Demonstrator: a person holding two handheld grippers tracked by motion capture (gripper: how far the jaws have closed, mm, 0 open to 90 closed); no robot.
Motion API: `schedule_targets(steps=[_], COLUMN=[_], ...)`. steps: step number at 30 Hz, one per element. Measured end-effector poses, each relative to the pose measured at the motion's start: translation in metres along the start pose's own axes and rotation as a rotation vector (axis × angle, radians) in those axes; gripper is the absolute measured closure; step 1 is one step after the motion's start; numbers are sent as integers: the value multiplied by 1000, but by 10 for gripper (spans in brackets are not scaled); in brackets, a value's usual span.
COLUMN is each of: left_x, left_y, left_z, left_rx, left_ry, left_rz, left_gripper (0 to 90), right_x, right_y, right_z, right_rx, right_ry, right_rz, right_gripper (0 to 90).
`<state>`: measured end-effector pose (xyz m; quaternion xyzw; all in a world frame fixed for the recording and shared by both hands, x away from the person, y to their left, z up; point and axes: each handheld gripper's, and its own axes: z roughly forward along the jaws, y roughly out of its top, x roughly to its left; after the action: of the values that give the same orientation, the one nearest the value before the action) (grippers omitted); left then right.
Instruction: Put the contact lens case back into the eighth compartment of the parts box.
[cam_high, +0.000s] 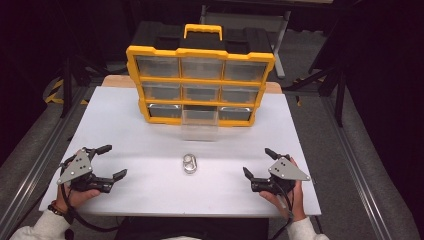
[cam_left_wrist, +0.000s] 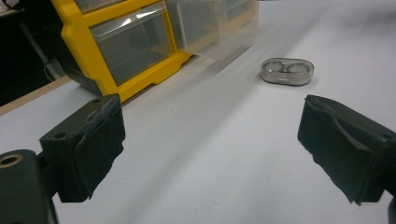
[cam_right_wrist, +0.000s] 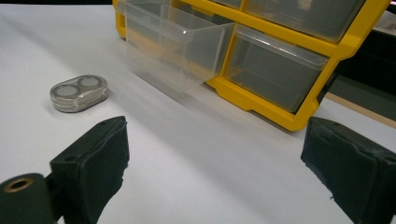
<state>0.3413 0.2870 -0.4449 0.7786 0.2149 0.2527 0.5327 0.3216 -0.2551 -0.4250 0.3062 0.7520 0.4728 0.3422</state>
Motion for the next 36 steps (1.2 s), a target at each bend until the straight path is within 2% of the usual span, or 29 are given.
schedule_targets(steps=[2, 10, 15, 20, 22, 29, 30, 31, 32, 33, 36], left_x=[-1, -2, -3, -4, -4, -8, -8, -8, -8, -8, -8], left_y=[0, 0, -2, -3, -4, -8, -8, -8, -8, -8, -9], left_z=[0, 0, -2, -3, -3, -8, -9, -10, -10, -10, -11], left_rx=[2, 5, 17, 18, 20, 45, 46, 47, 46, 44, 50], left_ry=[-2, -13, -23, -24, -21, -12, -9, -7, -3, -5, -3], left_rz=[1, 7, 8, 8, 8, 4, 5, 4, 4, 1, 7], left_gripper=[85, 87, 86, 85, 85, 81, 81, 80, 80, 78, 75], right_x=[0, 1, 3, 13, 14, 23, 23, 29, 29, 36, 48], right_y=[0, 1, 5, 17, 18, 36, 36, 41, 41, 45, 49], right_z=[0, 5, 10, 23, 26, 57, 57, 67, 67, 78, 94], right_rx=[-1, 51, 53, 70, 77, 130, 130, 144, 144, 165, 200], right_ry=[9, 31, 58, 136, 143, 294, 294, 340, 340, 379, 438], right_rz=[5, 1, 1, -27, -37, -48, -48, -70, -70, -87, -112], right_gripper=[85, 84, 83, 84, 84, 110, 110, 150, 150, 139, 109])
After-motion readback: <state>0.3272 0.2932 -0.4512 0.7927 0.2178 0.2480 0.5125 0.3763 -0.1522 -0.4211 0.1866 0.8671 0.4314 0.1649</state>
